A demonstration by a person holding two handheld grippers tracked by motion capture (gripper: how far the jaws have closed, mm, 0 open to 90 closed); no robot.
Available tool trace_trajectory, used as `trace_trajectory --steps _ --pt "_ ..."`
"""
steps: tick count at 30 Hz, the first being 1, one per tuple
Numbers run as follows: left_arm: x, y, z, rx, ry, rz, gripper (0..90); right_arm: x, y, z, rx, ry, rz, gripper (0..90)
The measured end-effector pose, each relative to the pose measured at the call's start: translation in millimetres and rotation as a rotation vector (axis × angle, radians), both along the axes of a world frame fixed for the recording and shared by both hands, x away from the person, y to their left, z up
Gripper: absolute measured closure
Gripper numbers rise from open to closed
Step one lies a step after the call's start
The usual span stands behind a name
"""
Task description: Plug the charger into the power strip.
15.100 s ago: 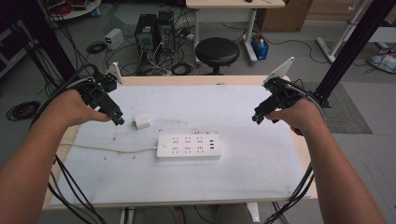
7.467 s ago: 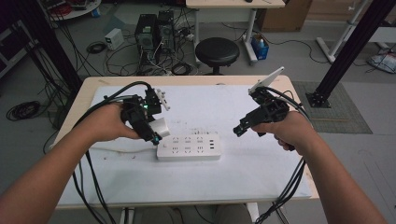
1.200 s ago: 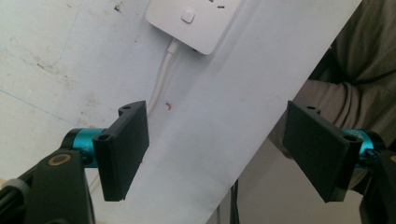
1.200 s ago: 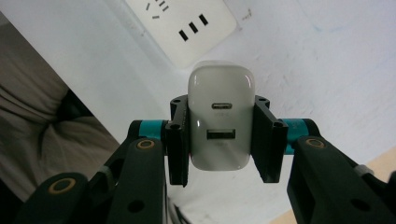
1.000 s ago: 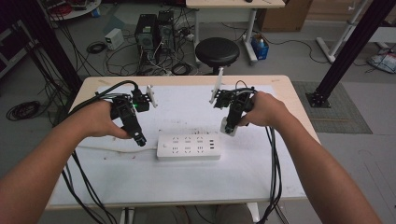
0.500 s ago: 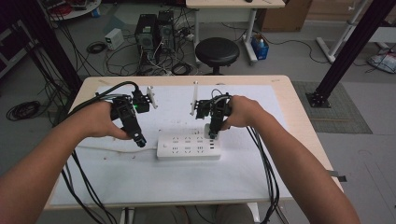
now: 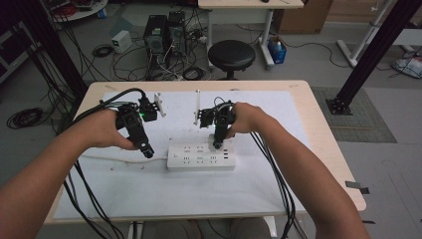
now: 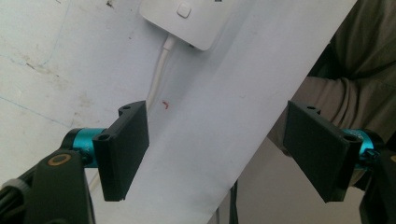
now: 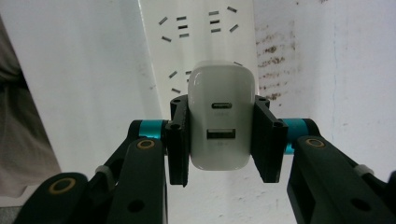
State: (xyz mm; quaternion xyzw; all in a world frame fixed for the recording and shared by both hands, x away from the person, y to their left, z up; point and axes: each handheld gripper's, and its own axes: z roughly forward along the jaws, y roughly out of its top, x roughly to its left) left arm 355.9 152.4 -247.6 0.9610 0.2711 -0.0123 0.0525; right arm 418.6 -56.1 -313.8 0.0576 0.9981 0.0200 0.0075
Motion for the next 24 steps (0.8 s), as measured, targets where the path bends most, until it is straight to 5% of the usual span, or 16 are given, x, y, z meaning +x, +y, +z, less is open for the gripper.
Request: trace_trajectory --steps 24 --pt "2.6 3.5 -8.1 0.001 0.01 -0.011 23.2 9.1 13.2 -25.7 -0.024 -0.004 0.068 62.3"
